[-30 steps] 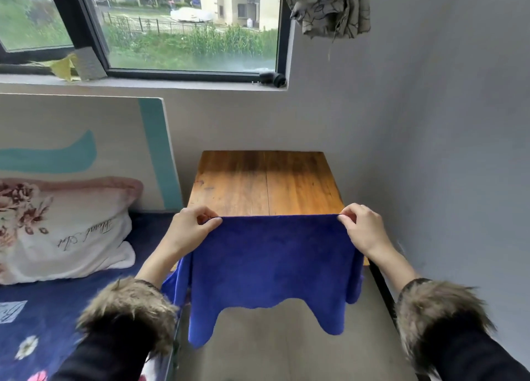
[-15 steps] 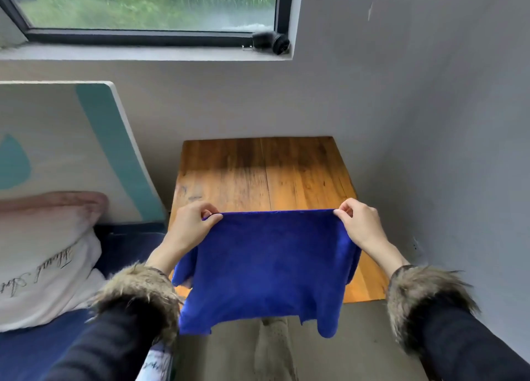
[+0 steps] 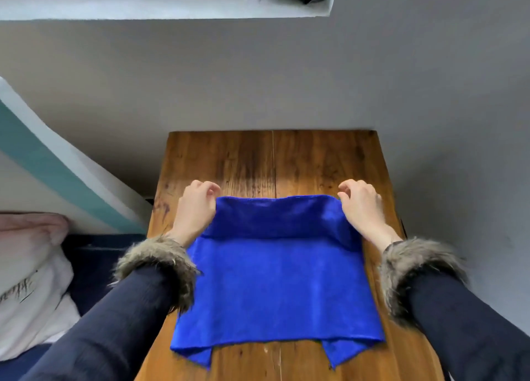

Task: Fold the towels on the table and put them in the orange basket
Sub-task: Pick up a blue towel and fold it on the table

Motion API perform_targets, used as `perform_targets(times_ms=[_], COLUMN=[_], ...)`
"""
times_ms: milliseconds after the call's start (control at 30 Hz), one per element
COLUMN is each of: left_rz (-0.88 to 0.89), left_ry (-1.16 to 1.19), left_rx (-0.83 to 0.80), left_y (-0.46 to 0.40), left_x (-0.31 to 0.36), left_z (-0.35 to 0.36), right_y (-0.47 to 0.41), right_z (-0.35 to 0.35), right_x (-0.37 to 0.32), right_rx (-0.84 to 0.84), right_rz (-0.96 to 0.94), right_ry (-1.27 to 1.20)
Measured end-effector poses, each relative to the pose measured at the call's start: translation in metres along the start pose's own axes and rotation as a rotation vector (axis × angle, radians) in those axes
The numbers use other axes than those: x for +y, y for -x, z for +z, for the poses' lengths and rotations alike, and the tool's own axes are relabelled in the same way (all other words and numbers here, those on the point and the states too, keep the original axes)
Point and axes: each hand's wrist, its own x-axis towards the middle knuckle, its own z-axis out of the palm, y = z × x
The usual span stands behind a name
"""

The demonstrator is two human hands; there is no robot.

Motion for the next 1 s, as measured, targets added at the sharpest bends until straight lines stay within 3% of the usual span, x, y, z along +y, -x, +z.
perform_targets(times_ms=[200,467,567,767,1000], left_rz=[-0.097,-0.482,-0.551,-0.469,-0.255], left_ry=[0.03,0.036,0.066,0.101,0.072], left_rx=[-0.16,0.022,-0.004,-0.111,0.292], left_y=[0.019,0.051,0.042,0.032,0.003], left_x=[-0.045,-0.122,-0.141,-0.151,-0.172], left_z=[0.041,0.059,0.063,0.062,0.009], right_y=[0.006,0.049,0.057,0.062,0.062], right_z=[0.07,0.16,0.184,0.206,0.202], right_x=[-0.008,-0.065,-0.086,-0.095,-0.103], right_rx=[-0.203,-0.435,-0.468,-0.517,-0.557], right_rz=[-0.101,-0.256,-0.249,-0.186,-0.122], right_ry=[0.04,0.177,0.222,0.356,0.37])
